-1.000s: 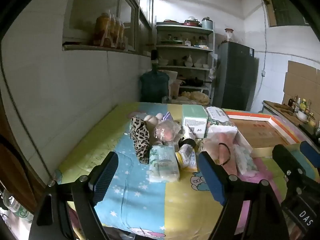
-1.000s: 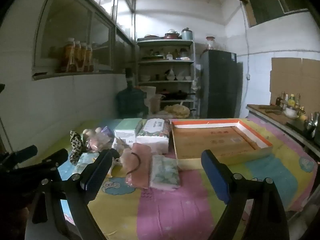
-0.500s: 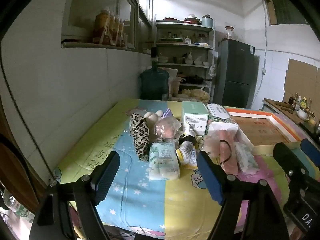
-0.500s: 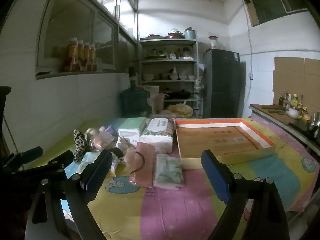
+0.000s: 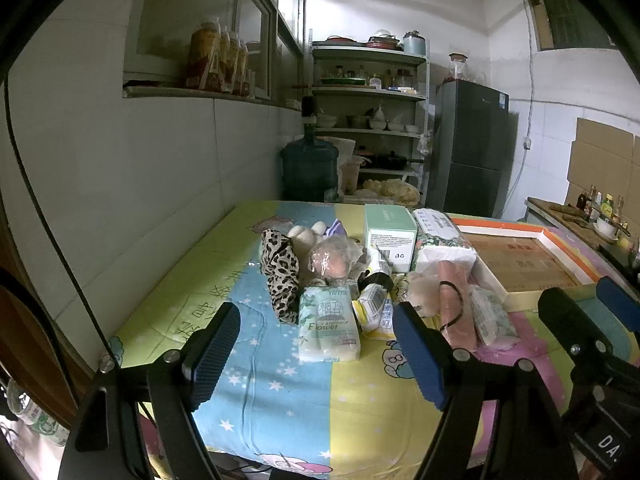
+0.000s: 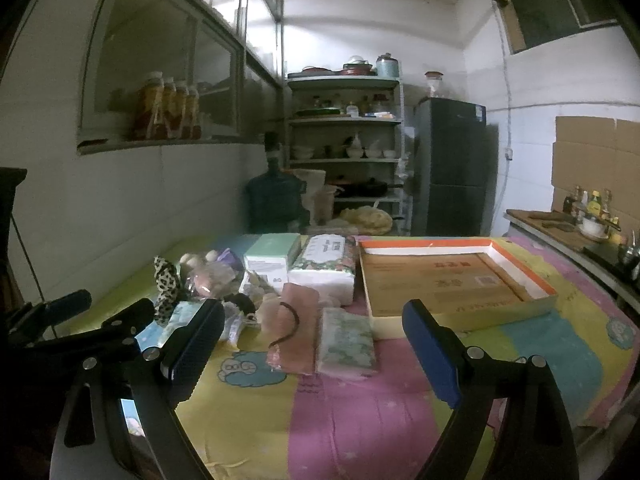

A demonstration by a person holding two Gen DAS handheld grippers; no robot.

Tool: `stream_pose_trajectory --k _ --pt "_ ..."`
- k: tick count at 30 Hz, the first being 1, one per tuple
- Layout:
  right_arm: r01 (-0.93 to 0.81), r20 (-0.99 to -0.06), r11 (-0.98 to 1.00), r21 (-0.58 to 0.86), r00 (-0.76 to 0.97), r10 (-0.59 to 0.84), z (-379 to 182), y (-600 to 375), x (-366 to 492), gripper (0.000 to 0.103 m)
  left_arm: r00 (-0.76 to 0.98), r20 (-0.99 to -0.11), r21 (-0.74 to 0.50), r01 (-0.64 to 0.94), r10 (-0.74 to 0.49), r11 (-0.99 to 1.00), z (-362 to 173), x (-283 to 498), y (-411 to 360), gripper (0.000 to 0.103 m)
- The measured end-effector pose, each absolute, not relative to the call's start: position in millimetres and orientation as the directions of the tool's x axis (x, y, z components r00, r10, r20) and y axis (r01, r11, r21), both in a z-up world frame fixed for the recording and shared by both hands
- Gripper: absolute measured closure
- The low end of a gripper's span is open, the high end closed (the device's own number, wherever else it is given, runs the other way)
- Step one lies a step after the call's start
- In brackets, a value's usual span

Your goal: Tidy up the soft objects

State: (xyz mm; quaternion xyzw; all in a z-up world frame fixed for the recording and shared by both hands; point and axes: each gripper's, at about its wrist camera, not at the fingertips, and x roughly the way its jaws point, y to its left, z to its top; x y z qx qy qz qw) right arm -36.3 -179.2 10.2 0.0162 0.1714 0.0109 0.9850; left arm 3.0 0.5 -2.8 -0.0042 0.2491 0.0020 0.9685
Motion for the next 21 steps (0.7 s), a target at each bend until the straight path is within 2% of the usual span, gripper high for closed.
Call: stream_pose_trajectory --k 21 --pt "-0.036 -0.343 0.999 0.037 0.938 0.046 10.0 -175.6 -36.2 0.012 0.876 -0.483 -0.008 -0.006 0.001 1.0 -3.6 3.6 -1.0 0.024"
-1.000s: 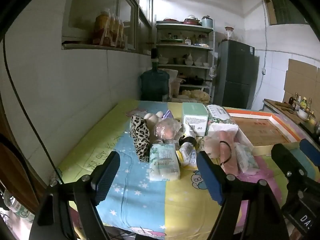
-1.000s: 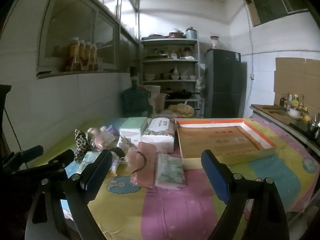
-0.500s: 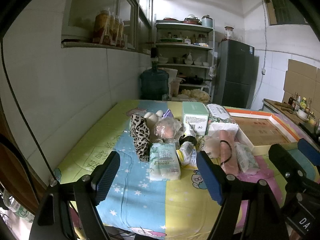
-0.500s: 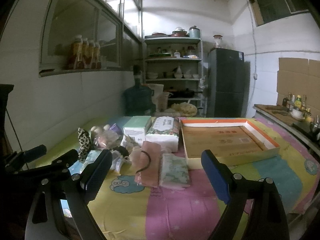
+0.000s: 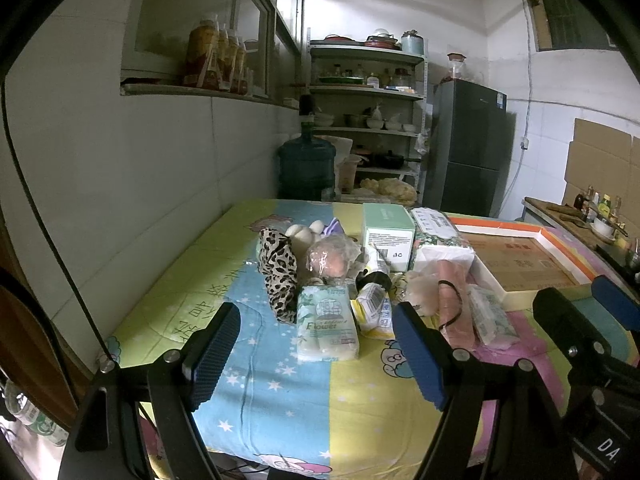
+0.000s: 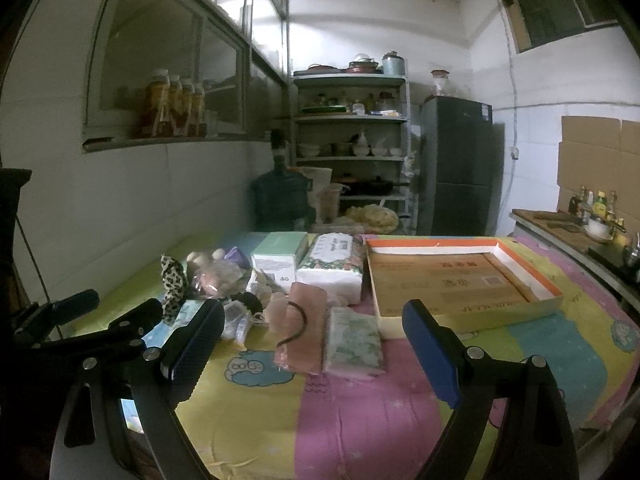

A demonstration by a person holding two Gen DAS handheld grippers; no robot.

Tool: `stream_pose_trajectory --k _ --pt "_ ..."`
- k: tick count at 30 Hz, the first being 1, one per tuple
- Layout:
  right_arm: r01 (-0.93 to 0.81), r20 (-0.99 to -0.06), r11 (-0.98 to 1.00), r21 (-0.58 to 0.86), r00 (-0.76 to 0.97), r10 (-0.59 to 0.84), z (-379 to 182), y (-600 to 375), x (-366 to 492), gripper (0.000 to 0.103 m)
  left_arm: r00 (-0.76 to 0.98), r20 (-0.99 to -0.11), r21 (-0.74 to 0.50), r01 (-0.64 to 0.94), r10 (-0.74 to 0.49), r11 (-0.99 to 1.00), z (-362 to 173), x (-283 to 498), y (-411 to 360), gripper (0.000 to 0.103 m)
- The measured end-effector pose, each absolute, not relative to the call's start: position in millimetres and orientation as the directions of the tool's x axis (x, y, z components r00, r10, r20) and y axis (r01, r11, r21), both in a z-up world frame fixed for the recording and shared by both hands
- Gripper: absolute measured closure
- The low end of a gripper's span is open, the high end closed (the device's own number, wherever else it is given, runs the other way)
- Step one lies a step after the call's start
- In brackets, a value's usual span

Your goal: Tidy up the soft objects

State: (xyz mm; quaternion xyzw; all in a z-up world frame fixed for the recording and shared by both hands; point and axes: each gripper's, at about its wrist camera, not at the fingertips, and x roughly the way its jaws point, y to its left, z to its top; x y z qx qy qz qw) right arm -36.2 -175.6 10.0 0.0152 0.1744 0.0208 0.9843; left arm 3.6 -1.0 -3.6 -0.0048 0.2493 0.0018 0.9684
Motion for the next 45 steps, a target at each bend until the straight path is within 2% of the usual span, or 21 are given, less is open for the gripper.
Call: stream_pose_trajectory --k 45 --pt "-0.1 -0.377 0.993 0.067 0.919 0.118 -2 -171 -22 0.012 0.852 -0.523 -0.043 -0.015 -0.01 0.999 -24 20 9 0.024"
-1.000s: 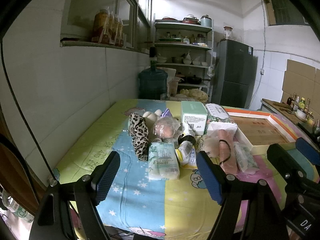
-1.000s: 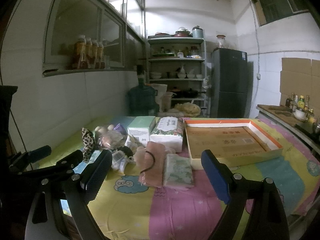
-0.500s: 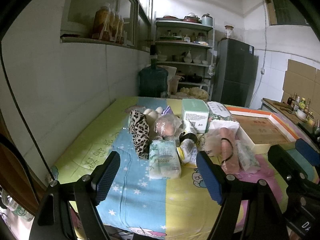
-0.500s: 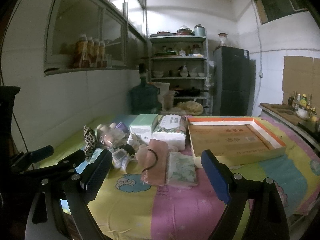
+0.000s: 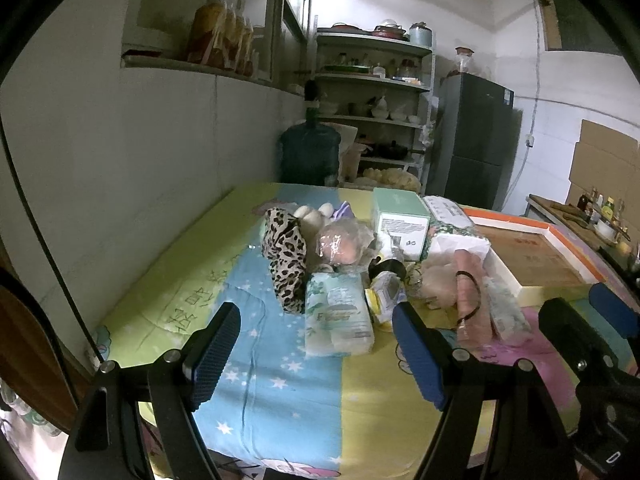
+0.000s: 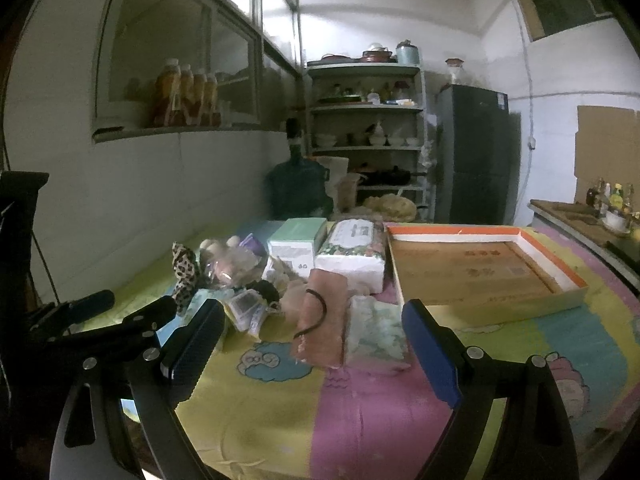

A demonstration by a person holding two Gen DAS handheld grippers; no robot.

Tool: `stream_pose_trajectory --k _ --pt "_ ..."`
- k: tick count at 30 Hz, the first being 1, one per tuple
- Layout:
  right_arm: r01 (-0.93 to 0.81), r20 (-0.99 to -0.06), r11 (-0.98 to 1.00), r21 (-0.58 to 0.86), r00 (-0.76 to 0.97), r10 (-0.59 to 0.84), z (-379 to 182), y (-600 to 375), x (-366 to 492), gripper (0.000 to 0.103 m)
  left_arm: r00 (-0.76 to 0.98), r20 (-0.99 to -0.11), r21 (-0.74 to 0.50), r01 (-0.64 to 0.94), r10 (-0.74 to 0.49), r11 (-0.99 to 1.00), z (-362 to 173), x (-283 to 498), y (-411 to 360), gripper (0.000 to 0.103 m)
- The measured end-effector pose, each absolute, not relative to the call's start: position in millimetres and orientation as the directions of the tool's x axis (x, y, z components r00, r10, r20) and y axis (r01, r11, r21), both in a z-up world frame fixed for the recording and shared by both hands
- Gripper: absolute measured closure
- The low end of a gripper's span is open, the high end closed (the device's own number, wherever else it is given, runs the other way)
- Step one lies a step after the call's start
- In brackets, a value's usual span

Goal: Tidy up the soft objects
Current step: 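Grasp the white-green tissue packet with the left tool while the right tool grasps the pink towel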

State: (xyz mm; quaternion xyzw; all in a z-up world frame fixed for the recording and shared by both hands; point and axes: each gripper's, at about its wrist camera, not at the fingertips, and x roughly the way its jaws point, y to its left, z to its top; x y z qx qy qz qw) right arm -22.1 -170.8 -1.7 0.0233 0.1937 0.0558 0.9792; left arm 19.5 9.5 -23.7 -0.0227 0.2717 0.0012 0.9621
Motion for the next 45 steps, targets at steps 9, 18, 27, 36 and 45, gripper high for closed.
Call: stream_pose_trajectory --k 9,18,27,36,45 --pt "-0.166 -0.437 0.979 0.115 0.877 0.2 -26 -170 -6 0.013 0.83 -0.552 -0.11 0.014 -0.073 0.994 -48 31 34 0.024" --pt "-0.197 -0.459 0.973 0.123 0.857 0.232 -37 -163 15 0.02 0.788 -0.595 -0.175 0.062 -0.155 0.983 -72 56 35 0.024" --pt "-0.211 -0.456 0.97 0.122 0.856 0.244 -42 -167 26 0.02 0.761 -0.624 -0.169 0.09 -0.177 0.981 -83 84 14 0.025" --pt "-0.222 -0.509 0.97 0.095 0.827 0.239 -49 -167 63 0.057 0.77 -0.61 -0.183 0.092 -0.186 0.979 -89 91 19 0.058" --pt "-0.175 -0.557 0.983 0.057 0.812 0.177 -61 -172 84 0.062 0.787 -0.582 -0.187 0.117 -0.206 0.975 -87 80 24 0.061"
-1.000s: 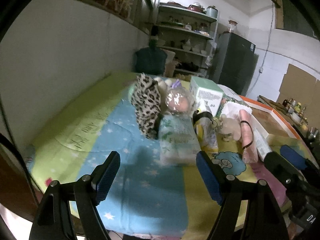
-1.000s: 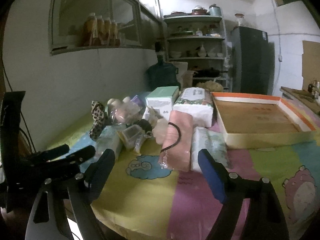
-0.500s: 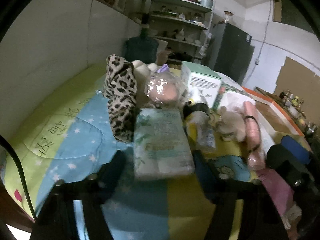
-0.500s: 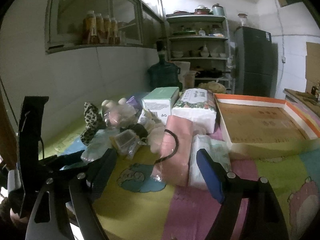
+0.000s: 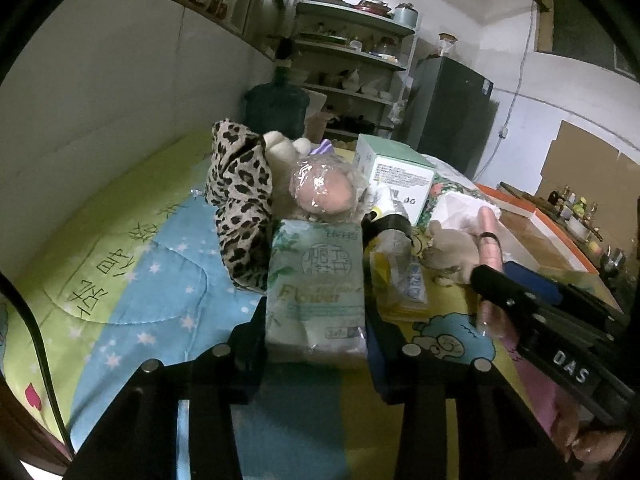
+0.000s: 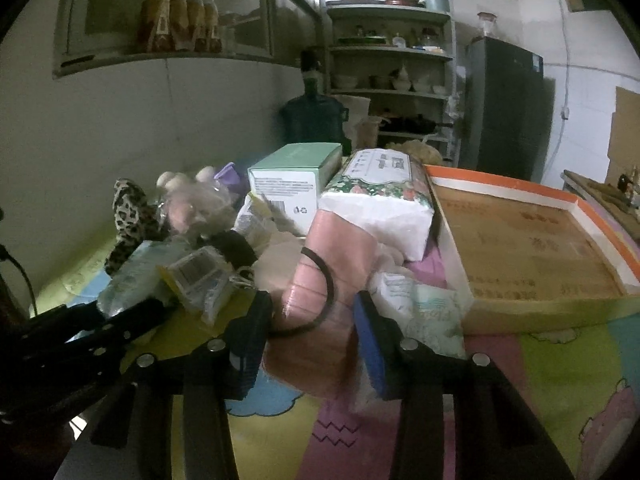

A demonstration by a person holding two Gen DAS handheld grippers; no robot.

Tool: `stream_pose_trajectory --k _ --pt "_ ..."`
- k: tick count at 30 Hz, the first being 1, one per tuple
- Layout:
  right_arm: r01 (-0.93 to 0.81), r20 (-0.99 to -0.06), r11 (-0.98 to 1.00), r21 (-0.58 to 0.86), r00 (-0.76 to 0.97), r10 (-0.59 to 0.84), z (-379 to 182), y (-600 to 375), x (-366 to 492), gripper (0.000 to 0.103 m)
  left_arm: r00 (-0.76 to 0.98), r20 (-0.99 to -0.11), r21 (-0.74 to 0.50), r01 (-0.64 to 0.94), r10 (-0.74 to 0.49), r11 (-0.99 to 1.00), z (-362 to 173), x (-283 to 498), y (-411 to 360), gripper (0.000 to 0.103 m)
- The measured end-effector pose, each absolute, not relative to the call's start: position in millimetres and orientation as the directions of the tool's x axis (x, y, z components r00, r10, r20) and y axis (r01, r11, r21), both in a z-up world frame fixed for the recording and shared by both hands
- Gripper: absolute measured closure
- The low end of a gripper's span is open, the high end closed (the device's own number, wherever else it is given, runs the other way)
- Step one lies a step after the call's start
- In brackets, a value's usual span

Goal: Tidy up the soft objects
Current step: 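Grasp the white-green tissue packet with the left tool while the right tool grasps the pink towel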

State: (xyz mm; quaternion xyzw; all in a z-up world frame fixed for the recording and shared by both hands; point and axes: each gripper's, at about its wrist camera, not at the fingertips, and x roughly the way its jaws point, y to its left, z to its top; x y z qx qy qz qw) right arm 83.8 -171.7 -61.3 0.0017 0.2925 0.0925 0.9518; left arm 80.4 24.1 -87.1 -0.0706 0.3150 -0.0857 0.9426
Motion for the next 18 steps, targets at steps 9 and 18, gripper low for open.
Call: stream_pose_trajectory --k 9,18 --pt "-0.197 -0.522 0.967 0.163 0.814 0.254 -53 -184 76 0.073 0.823 -0.528 -0.196 0.123 -0.211 0.973 -66 60 34 0.061" --pt "-0.238 -0.465 0.952 0.194 0.832 0.303 -31 -190 65 0.075 0.844 -0.486 -0.189 0.153 -0.228 0.97 -41 57 24 0.061"
